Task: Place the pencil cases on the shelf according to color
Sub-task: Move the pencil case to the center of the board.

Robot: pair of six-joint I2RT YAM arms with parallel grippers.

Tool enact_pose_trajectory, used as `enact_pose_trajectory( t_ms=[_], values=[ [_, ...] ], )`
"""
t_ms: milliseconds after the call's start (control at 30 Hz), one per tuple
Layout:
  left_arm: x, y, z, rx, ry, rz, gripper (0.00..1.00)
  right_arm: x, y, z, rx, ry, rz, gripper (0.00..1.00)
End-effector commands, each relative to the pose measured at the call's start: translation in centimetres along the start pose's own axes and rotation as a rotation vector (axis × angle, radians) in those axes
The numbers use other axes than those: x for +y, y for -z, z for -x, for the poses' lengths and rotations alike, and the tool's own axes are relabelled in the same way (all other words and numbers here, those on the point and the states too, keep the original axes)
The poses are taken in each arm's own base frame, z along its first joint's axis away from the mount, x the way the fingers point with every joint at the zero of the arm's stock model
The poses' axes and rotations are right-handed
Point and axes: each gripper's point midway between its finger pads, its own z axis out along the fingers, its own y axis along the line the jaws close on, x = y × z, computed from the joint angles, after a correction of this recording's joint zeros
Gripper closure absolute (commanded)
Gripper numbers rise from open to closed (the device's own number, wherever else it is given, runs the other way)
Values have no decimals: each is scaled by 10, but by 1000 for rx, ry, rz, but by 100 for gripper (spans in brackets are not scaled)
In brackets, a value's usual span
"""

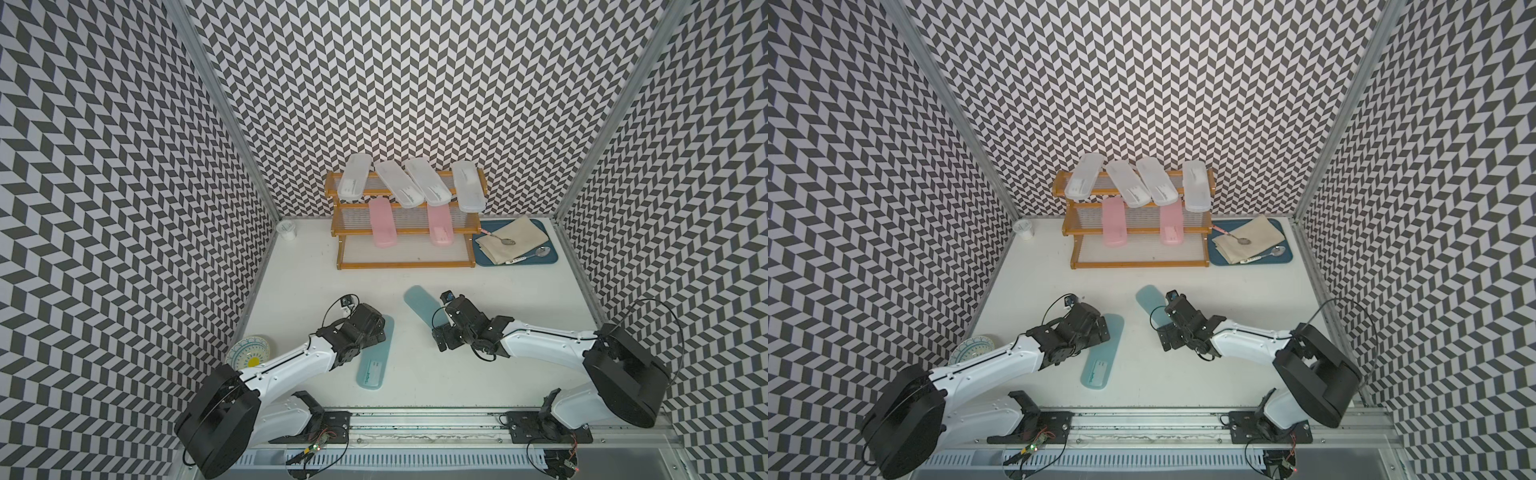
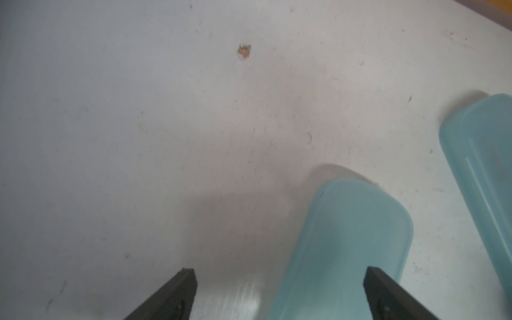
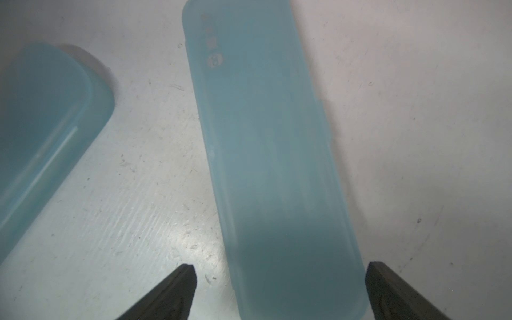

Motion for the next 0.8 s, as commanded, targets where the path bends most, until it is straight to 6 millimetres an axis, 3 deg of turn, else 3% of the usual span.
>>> enact_pose_trajectory(
  t_ms=[0, 133, 267, 333, 500, 767],
  values=[
    [3, 4, 3, -11, 0, -2, 0, 2, -4, -14, 32, -30, -29, 0],
    [3, 6, 4, -17, 6, -7, 0, 0, -3, -33, 55, -75, -68, 1],
    [3, 10, 8, -33, 10, -15, 0, 13, 9, -41, 38, -82, -44, 3],
    [3, 12, 9, -40, 13, -20, 0, 19, 18, -38, 12, -83, -31, 3],
    [3, 16, 12, -53, 18, -27, 1, 10, 38, -18, -75, -134, -61, 0],
    [4, 18, 11, -57, 23, -39, 0, 19, 27, -21, -9, -139, -39, 0]
  ],
)
